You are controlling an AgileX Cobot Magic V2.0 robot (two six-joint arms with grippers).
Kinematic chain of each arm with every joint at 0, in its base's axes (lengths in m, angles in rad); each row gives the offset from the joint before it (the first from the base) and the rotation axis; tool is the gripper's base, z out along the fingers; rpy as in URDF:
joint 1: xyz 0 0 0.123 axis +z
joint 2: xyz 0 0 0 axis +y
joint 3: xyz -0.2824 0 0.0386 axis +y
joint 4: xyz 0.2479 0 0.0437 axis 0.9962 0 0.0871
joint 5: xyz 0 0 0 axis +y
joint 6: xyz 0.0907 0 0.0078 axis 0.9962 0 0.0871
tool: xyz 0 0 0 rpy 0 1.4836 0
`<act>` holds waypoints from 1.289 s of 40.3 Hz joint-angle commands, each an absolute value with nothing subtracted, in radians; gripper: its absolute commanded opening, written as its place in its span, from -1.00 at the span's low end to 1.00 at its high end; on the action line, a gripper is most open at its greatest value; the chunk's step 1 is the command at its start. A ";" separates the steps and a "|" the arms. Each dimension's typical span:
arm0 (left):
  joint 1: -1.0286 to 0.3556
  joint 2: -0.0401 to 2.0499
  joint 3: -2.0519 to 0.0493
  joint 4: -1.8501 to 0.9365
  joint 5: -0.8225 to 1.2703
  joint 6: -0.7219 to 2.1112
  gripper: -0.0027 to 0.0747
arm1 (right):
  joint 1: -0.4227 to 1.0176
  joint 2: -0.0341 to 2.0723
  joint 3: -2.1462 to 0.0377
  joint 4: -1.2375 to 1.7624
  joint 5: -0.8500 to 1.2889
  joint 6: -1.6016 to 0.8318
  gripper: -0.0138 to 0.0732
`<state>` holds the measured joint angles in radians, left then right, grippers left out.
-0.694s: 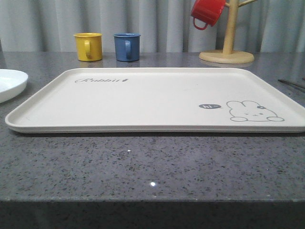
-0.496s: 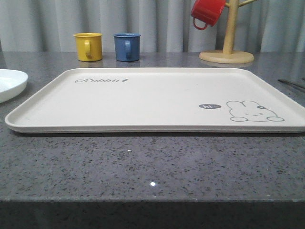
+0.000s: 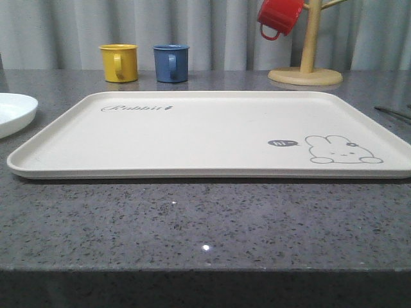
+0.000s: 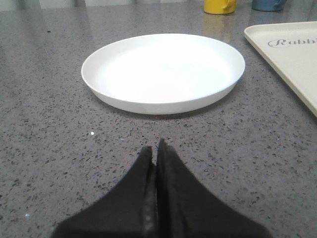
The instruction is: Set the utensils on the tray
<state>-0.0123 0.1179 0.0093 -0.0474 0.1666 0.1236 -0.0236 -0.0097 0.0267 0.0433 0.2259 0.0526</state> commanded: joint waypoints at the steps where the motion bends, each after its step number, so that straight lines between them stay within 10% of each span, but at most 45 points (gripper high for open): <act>1: -0.020 0.136 0.006 -0.056 0.084 0.116 -0.98 | -0.022 -0.027 0.027 0.042 0.146 0.047 -0.84; 52: -0.020 0.136 -0.042 -0.057 -0.241 0.116 -0.98 | -0.022 -0.027 -0.074 0.042 0.103 0.047 -0.84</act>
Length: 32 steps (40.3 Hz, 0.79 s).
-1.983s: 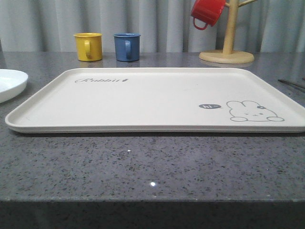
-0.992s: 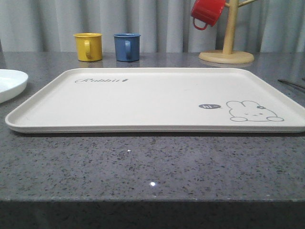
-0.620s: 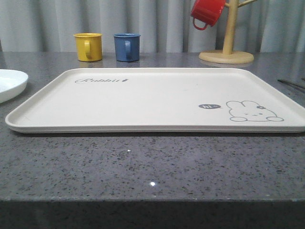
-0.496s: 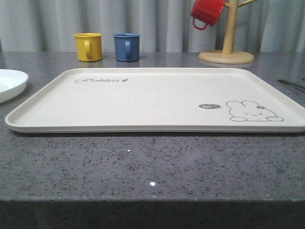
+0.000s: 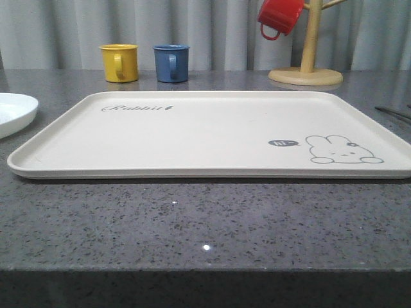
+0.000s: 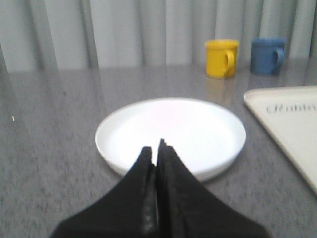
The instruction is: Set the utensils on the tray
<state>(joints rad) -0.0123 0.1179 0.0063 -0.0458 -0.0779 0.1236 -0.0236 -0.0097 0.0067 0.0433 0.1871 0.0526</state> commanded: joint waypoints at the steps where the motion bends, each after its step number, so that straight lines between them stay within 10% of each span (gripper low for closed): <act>1: -0.020 0.136 -0.061 -0.057 -0.235 0.116 -0.98 | -0.022 -0.027 -0.103 0.042 0.118 0.047 -0.84; 32: -0.020 0.275 -0.409 0.024 0.098 0.116 -0.88 | -0.022 0.267 -0.531 0.093 0.460 0.048 -0.72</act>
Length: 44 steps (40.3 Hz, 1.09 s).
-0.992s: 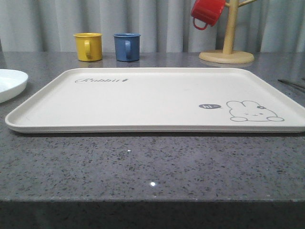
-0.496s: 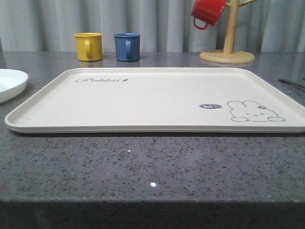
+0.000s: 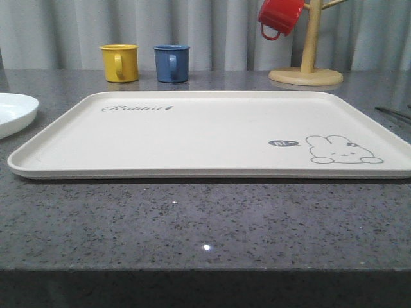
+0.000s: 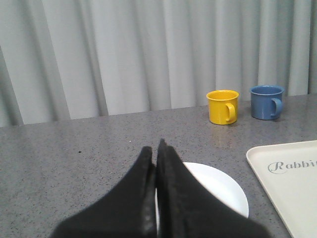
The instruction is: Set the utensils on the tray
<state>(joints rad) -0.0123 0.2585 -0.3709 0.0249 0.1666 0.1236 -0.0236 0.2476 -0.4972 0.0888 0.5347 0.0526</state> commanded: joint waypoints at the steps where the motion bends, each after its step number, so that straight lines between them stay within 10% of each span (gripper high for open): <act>1: -0.020 0.275 -0.409 0.022 0.098 0.116 -0.79 | -0.022 0.267 -0.531 0.093 0.460 0.048 -0.65; 12: -0.020 0.275 -0.409 -0.033 0.100 0.116 0.53 | -0.022 0.267 -0.531 0.093 0.462 0.048 0.51; 25: -0.020 0.337 -0.433 -0.033 0.121 0.116 0.53 | -0.022 0.267 -0.528 0.093 0.460 0.048 0.56; 44: -0.142 0.965 -0.882 -0.037 0.636 0.228 0.53 | -0.022 0.267 -0.527 0.093 0.460 0.048 0.56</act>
